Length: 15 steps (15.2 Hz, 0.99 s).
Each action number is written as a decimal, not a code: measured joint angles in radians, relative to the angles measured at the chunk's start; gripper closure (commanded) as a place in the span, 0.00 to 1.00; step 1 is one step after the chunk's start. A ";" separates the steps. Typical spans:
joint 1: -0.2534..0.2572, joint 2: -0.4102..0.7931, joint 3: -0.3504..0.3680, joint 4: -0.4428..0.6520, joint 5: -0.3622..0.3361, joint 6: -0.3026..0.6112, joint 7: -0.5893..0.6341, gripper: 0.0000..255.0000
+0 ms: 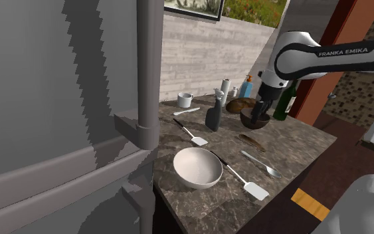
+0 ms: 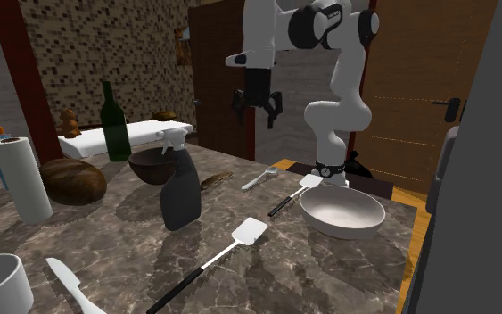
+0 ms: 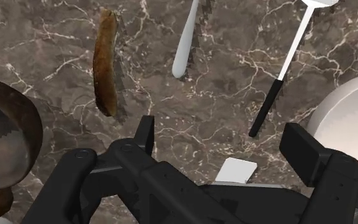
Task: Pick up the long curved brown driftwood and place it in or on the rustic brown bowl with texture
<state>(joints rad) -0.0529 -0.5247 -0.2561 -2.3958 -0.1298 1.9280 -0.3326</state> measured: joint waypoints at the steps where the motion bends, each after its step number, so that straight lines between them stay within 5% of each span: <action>1: -0.003 0.025 -0.020 0.003 0.006 0.018 -0.016 0.00; 7: -0.017 0.205 -0.153 0.033 0.068 0.141 -0.143 0.00; 15: -0.027 0.483 -0.274 0.129 0.253 0.245 -0.342 0.00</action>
<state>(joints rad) -0.0796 -0.0420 -0.5302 -2.2669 0.1231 2.1728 -0.6748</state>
